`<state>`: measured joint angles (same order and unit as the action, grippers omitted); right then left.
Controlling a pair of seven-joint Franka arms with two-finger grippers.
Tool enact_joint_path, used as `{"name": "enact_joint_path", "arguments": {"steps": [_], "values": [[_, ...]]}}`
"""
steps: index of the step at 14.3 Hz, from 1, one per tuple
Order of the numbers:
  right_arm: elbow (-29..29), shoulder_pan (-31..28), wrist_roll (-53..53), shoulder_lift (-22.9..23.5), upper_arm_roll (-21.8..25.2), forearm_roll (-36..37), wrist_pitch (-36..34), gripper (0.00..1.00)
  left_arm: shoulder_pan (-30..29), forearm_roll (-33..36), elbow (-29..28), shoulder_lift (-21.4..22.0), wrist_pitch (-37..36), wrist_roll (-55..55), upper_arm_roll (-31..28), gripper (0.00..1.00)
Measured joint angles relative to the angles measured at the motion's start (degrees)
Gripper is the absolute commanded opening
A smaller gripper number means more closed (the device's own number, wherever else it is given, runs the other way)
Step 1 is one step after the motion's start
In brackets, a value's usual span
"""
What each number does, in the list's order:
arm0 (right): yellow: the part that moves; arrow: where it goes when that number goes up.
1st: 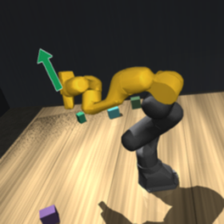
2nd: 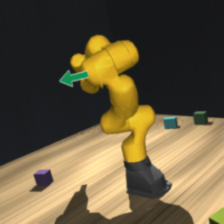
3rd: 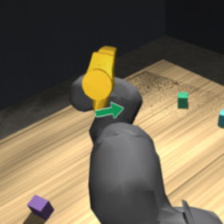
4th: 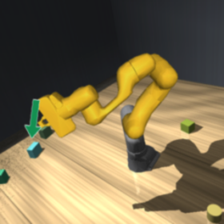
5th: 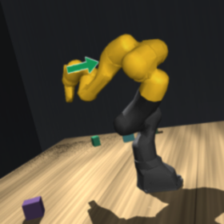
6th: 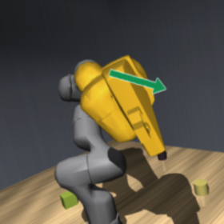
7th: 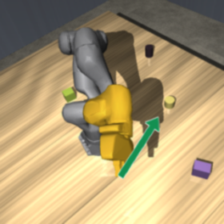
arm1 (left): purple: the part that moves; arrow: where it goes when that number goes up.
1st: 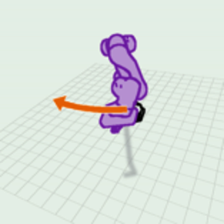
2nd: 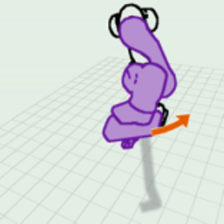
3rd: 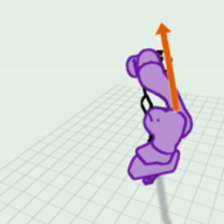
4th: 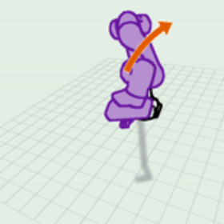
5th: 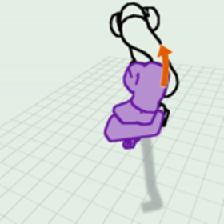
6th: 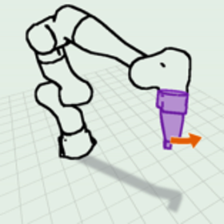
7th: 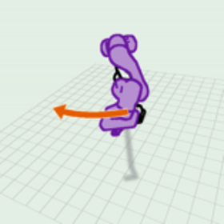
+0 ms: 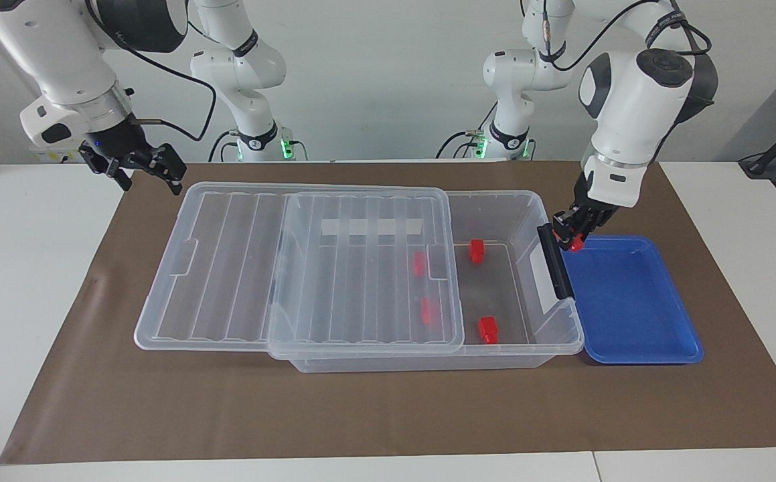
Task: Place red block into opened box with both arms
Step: 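Carry the red block into the open clear box with the left gripper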
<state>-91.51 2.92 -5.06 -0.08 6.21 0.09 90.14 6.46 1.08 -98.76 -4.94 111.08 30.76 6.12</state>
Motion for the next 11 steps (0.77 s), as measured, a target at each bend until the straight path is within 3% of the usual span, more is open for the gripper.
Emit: {"name": "enact_joint_path", "arguments": {"steps": [5, 11], "values": [[0.0, 0.0, 0.0, 0.0, 0.0, 0.0, 0.0, 1.00, 2.6, 0.0, -9.2, 0.2, 10.0, 0.0, 0.1, 0.08], [0.0, 0.0, 0.0, 0.0, 0.0, 0.0, 0.0, 1.00, 4.7, 0.1, -15.0, -0.1, 18.6, 0.2, 0.1, 0.08]]}}
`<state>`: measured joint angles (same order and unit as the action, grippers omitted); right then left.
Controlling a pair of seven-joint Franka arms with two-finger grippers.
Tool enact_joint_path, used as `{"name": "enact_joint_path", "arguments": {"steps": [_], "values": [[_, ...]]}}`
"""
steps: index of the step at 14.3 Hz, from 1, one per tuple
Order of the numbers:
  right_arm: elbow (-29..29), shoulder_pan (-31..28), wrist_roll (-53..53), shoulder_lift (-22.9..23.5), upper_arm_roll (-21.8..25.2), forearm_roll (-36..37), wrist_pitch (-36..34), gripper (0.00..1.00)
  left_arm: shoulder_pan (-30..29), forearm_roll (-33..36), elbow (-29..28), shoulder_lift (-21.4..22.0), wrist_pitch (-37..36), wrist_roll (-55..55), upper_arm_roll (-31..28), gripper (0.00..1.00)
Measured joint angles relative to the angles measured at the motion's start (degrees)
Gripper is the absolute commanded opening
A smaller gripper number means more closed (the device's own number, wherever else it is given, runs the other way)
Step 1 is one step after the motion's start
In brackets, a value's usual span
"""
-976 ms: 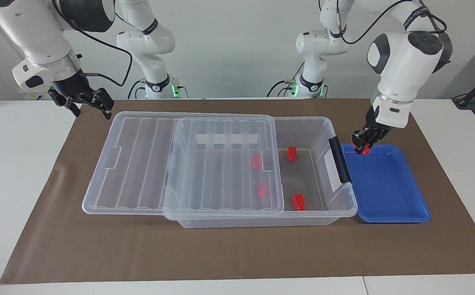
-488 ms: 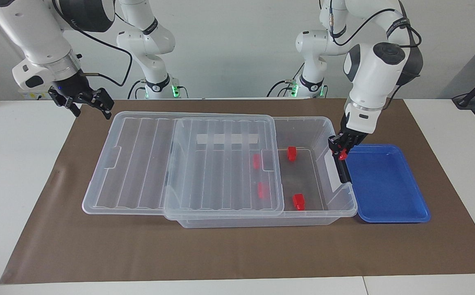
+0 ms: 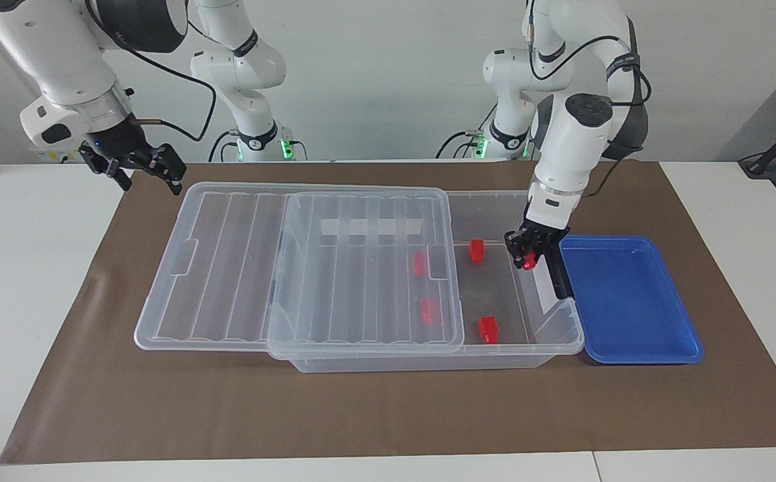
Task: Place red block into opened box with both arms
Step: 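Carry the red block into the open clear box with the left gripper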
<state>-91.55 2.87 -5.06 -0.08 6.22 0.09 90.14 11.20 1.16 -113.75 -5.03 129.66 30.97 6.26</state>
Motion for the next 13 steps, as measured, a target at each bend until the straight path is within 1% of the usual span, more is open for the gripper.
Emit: {"name": "enact_joint_path", "arguments": {"steps": [2, 4, 9, 11, 13], "values": [[0.0, 0.0, 0.0, 0.0, 0.0, 0.0, 0.0, 1.00, 0.7, 0.7, -1.9, -1.0, 2.3, 0.0, 0.0, 0.08], [0.0, 0.0, 0.0, 0.0, 0.0, 0.0, 0.0, 1.00, 1.6, 2.1, -2.2, -2.4, 3.2, 0.0, 0.0, 0.08], [-0.1, 0.0, 0.0, 0.0, 0.0, 0.0, 0.0, 1.00, 5.1, 4.7, -2.5, -9.7, 9.3, 2.5, 0.0, 0.08], [-0.2, -0.1, 0.0, 0.0, 0.0, 0.0, 0.0, 1.00, 5.1, 4.9, -2.5, -11.5, 11.1, 2.6, -0.2, 0.08], [-0.2, -0.1, 0.0, 0.0, 0.0, 0.0, 0.0, 1.00, 5.1, 4.9, -2.5, -12.3, 12.2, 2.6, -0.4, 0.08]]}}
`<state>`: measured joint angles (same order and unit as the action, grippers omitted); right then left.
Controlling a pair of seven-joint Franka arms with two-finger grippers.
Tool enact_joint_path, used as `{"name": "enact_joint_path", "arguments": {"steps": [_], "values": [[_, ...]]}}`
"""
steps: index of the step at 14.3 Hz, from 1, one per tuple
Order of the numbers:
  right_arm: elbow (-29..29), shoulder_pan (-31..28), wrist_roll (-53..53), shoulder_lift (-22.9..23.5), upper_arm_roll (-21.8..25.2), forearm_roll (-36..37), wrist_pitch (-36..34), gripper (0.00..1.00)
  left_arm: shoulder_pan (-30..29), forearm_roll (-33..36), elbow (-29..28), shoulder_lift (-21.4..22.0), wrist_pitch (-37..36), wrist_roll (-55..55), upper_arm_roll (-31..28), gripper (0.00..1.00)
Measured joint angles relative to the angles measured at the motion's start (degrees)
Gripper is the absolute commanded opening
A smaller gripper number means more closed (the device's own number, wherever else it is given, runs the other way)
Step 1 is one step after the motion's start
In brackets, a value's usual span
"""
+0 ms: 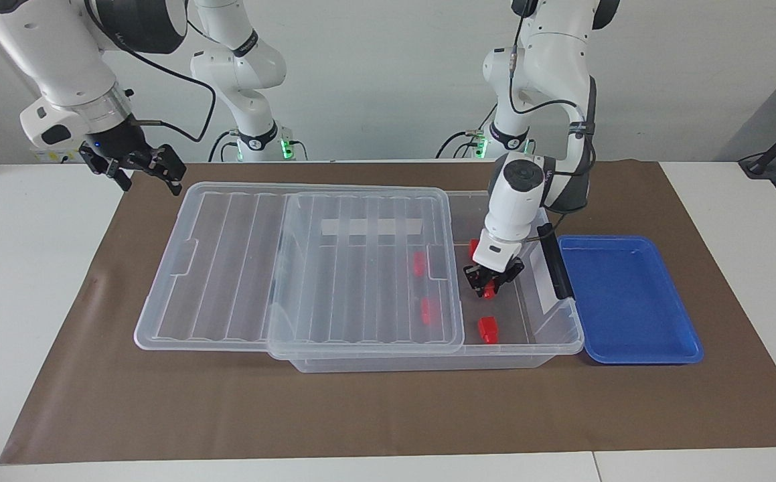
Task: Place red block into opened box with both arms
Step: 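Carry the red block into the open clear box with the left gripper, then release the red block and withdraw the left gripper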
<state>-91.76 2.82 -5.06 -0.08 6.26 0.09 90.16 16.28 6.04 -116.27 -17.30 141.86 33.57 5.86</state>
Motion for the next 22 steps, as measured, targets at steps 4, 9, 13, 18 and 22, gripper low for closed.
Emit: {"name": "enact_joint_path", "arguments": {"steps": [4, 9, 13, 18, 22], "values": [[0.0, 0.0, 0.0, 0.0, 0.0, 0.0, 0.0, 1.00, 0.0, 0.0, -0.6, -0.8, 2.3, 0.0, -0.1, 0.50], [-0.1, 0.0, 0.0, 0.0, 0.0, 0.0, 0.0, 1.00, 0.0, 0.0, -0.8, -0.9, 2.4, 0.0, -0.1, 1.00], [-0.3, 0.0, 1.2, 0.0, 0.0, 0.0, 0.4, 0.71, 0.0, 0.0, 0.3, -0.9, -0.3, 1.3, -0.1, 1.00], [-0.8, -1.0, 5.7, 0.0, 0.4, 0.0, 1.4, 0.15, -0.1, 0.0, 9.1, 3.5, -17.2, 1.9, -0.4, 1.00], [-2.1, -1.2, 8.0, -0.2, 0.4, 0.0, 3.7, 0.00, -0.1, 0.1, 11.6, 8.4, -25.4, 4.1, -0.9, 1.00]]}}
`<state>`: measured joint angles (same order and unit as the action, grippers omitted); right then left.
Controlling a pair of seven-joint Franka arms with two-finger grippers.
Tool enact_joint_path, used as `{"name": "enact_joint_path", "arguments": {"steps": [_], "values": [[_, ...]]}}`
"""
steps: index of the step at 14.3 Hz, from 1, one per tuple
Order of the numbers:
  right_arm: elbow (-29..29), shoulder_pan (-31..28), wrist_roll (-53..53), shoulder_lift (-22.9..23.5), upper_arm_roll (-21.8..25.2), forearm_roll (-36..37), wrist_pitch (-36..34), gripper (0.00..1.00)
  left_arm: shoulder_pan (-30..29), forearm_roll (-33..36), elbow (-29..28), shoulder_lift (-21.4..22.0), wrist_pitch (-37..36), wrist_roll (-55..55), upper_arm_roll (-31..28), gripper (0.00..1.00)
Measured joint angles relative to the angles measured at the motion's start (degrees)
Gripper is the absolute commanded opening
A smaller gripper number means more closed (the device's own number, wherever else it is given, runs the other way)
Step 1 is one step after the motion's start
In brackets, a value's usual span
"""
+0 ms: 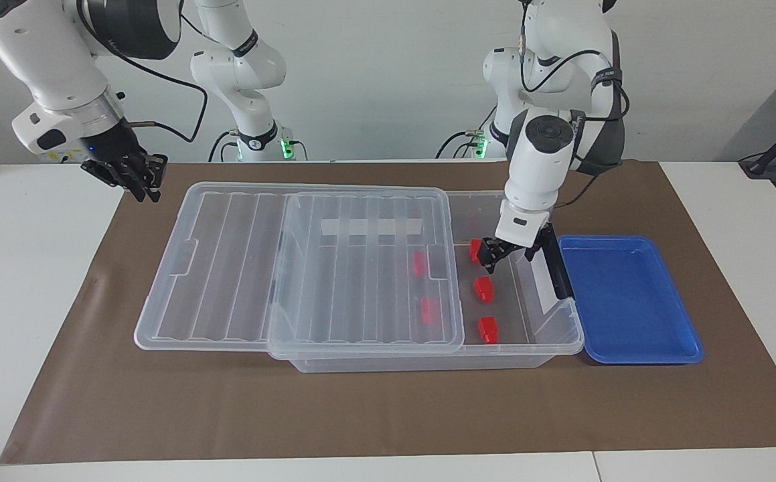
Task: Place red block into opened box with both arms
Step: 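Release the red block and withdraw the left gripper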
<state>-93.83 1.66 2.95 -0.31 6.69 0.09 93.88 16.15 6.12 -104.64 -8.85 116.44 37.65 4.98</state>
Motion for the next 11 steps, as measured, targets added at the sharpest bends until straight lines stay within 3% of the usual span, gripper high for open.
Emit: {"name": "enact_joint_path", "arguments": {"steps": [3, 6, 11], "values": [[-1.9, -1.5, 2.7, -0.1, 0.1, 0.0, 3.7, 0.00, -1.5, 0.5, 5.6, 1.5, -7.8, -0.2, -0.6, 1.00], [-4.8, -3.2, 7.4, -0.1, 0.1, 0.0, 8.8, 0.00, -6.3, 1.1, 10.9, 3.4, -14.0, -9.5, -0.8, 1.00], [-12.8, -5.0, 14.1, 2.2, 0.1, -0.1, 22.4, 0.00, -14.6, 1.1, 11.5, 8.3, -19.9, -28.3, -1.0, 1.00]]}}
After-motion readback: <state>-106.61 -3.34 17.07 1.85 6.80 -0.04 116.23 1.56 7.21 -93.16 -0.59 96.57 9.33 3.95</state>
